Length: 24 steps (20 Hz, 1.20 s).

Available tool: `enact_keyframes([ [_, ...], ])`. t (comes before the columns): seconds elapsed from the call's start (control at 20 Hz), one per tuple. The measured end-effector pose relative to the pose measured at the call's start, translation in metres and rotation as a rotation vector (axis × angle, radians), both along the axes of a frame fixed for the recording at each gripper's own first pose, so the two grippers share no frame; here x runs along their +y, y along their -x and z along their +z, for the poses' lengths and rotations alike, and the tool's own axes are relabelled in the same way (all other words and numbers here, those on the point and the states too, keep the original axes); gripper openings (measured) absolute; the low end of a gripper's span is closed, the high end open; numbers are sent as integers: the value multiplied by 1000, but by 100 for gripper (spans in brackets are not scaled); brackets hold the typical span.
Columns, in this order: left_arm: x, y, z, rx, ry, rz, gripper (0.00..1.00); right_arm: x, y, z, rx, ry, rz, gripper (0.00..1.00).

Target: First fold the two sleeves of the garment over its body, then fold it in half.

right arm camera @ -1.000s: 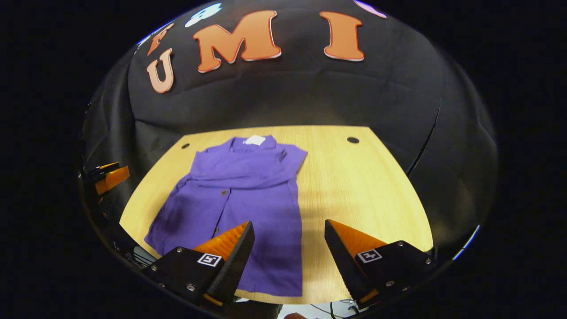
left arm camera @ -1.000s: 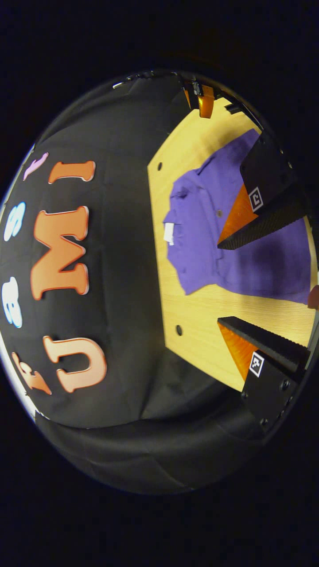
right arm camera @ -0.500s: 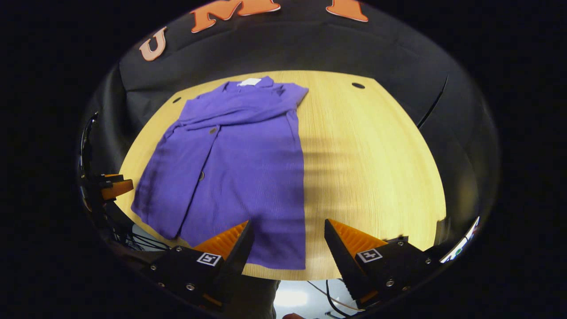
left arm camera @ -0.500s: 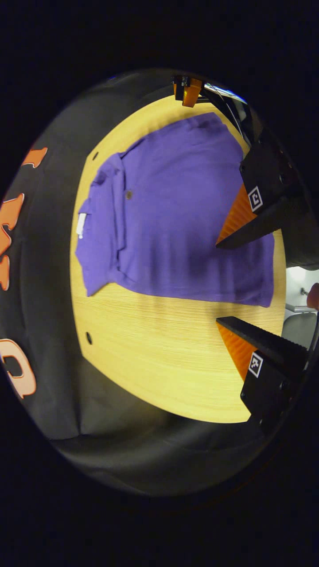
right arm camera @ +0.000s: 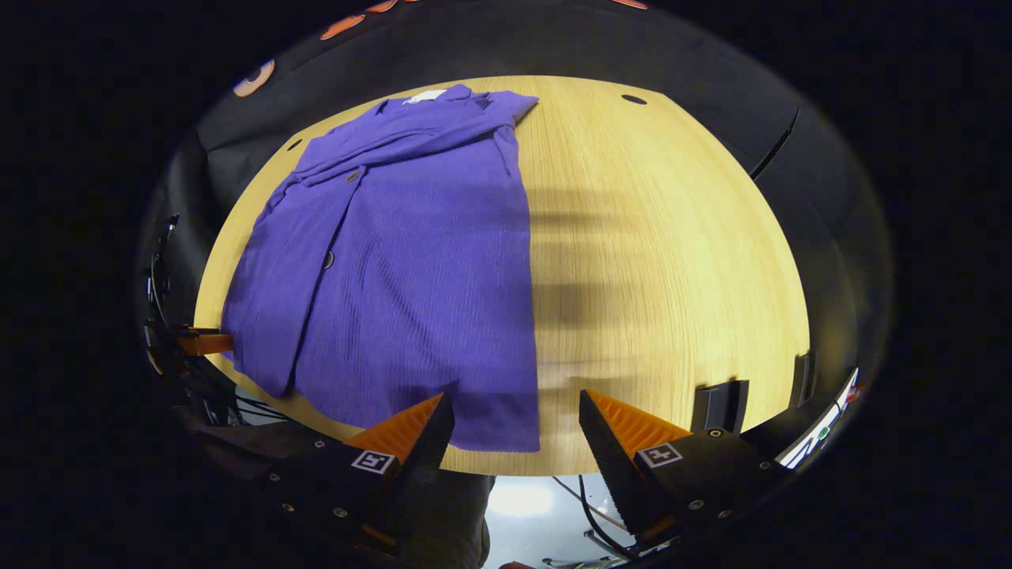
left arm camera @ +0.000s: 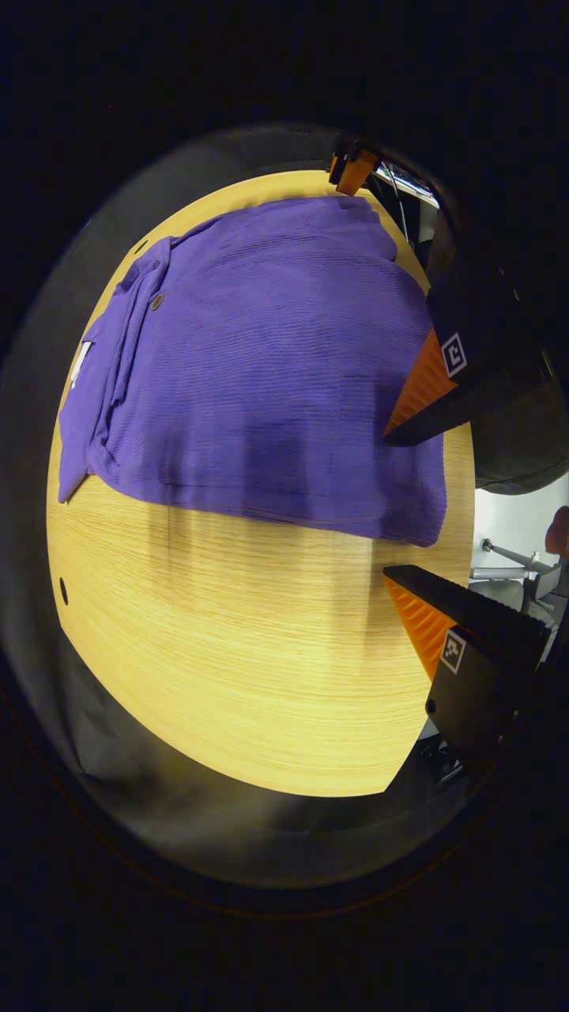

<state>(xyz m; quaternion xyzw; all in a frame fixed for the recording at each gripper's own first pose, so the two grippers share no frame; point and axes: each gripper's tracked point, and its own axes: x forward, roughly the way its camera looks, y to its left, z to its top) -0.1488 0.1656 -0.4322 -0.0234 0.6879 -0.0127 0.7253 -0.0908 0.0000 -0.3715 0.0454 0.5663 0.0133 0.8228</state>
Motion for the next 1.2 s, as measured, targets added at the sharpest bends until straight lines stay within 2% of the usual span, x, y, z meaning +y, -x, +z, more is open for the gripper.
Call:
enact_keyframes([
  [0.15,-1,-3,0,10,-2,-60,99,-2,6,-13,35,25,-1,95],
  [0.35,-6,-3,1,68,2,-54,97,5,17,-25,91,5,-26,93],
  [0.4,-9,-2,-1,87,3,-49,84,7,16,-26,92,10,-14,86],
  [0.45,-13,0,-1,110,7,-40,80,12,16,-22,95,7,1,80],
  [0.5,-18,0,-3,132,16,-28,65,17,13,-21,94,-3,9,66],
  [0.55,-25,0,-2,146,31,-23,47,21,11,-22,92,-18,5,57],
  [0.6,-28,1,-1,158,35,-24,30,25,9,-22,93,-38,-6,26],
  [0.65,-30,0,-2,161,43,-40,22,25,8,-20,92,-49,-30,25],
  [0.7,-30,0,-2,170,47,-44,14,29,10,-21,111,-75,-40,10],
  [0.85,-27,-1,3,181,50,-21,10,35,4,-7,97,-146,-68,7],
  [1.05,-31,-19,33,125,57,-89,9,30,-15,29,48,-173,-82,6],
  [1.2,-36,-42,59,71,89,-101,9,36,-33,59,4,-198,-83,6],
])
